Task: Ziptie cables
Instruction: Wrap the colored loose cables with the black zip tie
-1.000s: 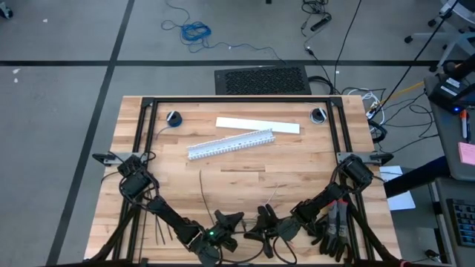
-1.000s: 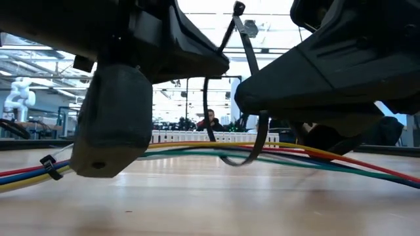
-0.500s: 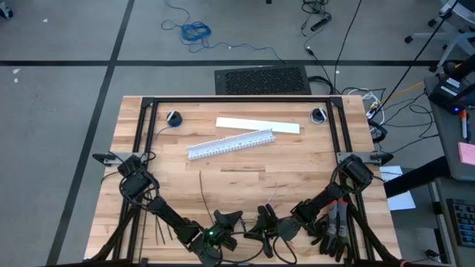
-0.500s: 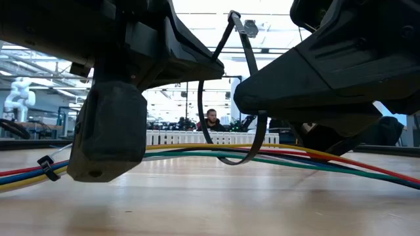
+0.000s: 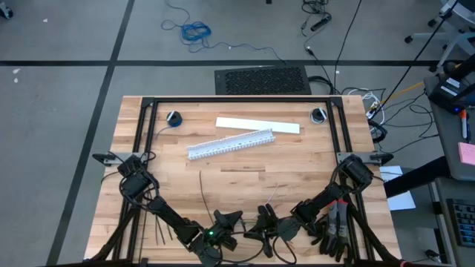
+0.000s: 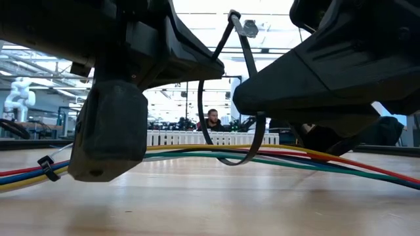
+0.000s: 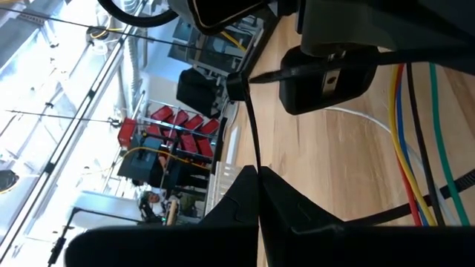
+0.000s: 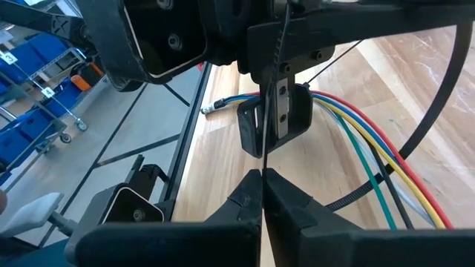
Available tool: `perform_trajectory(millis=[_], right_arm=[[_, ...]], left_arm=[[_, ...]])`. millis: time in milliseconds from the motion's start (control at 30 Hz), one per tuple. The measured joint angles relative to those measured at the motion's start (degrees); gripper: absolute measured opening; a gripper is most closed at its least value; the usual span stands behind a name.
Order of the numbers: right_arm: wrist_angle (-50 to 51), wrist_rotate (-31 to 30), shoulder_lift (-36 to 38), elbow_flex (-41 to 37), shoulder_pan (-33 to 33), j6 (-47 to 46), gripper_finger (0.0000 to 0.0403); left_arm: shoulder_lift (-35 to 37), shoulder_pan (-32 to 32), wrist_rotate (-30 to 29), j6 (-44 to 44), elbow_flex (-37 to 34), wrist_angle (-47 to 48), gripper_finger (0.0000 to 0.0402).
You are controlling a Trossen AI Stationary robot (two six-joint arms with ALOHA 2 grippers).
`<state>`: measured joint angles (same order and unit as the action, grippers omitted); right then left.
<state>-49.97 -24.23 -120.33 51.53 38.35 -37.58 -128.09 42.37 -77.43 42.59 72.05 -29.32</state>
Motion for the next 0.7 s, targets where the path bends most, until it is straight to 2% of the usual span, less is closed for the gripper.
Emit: perform_trajectory(millis=[233,700], right_arm=[[1.44,-3.14,0.0,0.02,0.0,-0.99,0.0],[0.11,-2.56,0.0,0.02,0.53,-0.66,0.0]], left_arm=[[0.0,0.02,0.0,0.02,0.0,-0.04,0.0],[0.02,-0.22,0.44,-0.16,0.0,-0.02,0.0]])
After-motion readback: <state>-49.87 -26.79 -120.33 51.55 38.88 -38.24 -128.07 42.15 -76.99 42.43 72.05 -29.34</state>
